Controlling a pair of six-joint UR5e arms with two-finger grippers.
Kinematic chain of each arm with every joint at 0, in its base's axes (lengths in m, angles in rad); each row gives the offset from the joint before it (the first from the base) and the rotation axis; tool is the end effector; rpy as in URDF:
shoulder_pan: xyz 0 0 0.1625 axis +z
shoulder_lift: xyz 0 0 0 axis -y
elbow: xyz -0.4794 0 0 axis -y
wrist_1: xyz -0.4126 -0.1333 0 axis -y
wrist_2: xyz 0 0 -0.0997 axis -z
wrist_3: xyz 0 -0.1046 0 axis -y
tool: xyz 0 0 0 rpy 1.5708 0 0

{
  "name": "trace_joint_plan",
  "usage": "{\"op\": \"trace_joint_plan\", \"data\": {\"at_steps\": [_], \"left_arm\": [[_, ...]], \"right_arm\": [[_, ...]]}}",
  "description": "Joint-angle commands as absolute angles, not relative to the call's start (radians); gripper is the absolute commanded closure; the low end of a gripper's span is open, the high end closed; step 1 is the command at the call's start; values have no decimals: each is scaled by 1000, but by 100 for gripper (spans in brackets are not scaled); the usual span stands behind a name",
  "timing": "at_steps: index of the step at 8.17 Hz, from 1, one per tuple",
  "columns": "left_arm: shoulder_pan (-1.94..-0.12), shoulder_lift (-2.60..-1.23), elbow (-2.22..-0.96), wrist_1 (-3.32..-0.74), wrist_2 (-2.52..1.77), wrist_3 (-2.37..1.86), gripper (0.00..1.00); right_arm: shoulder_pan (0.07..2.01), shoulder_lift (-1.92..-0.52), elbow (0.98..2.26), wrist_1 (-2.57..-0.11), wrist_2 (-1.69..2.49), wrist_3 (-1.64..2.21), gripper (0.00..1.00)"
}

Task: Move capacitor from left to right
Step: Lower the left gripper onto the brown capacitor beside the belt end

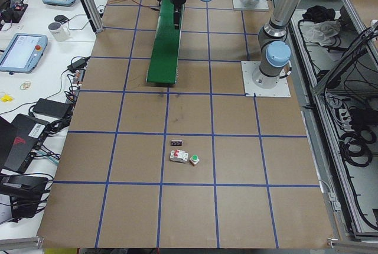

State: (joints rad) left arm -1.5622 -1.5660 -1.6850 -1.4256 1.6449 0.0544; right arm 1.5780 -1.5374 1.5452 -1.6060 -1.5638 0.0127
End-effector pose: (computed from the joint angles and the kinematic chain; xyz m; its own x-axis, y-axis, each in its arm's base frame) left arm -0.1212 -0.5123 0.4962 -0.9962 0.0431 -0.0758 0.0456 0.9985 -0.0317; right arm 0.1379 -0.5301 0.5366 -1.0000 0.0053 -0.0073 0.0055 0.9996 -0.0273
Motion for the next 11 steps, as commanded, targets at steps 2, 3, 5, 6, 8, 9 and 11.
{"op": "trace_joint_plan", "data": {"at_steps": [2,3,5,6,8,9,11], "left_arm": [[-1548,-1560,-1681,-1419,1643,134,0],[-1533,-1562,-1681,-1416,1654,150,0],[-1392,-1557,-1672,-1416,1658,150,0],[-1302,-1559,-1677,-1416,1654,185,0],[-1122,-1624,-1681,-1414,1684,253,0],[-1041,-1669,-1677,-1401,1689,258,0],[-974,-1756,-1678,-1368,1718,288,0]], "right_arm": [[1578,-1537,1551,-1609,-1565,12,0],[1578,-1537,1551,-1609,-1563,12,0],[1578,-1540,1551,-1609,-1563,20,0],[1578,-1540,1552,-1609,-1563,21,0],[1578,-1542,1552,-1609,-1563,25,0],[1578,-1543,1552,-1611,-1565,25,0],[1578,-1543,1552,-1621,-1565,14,0]]}}
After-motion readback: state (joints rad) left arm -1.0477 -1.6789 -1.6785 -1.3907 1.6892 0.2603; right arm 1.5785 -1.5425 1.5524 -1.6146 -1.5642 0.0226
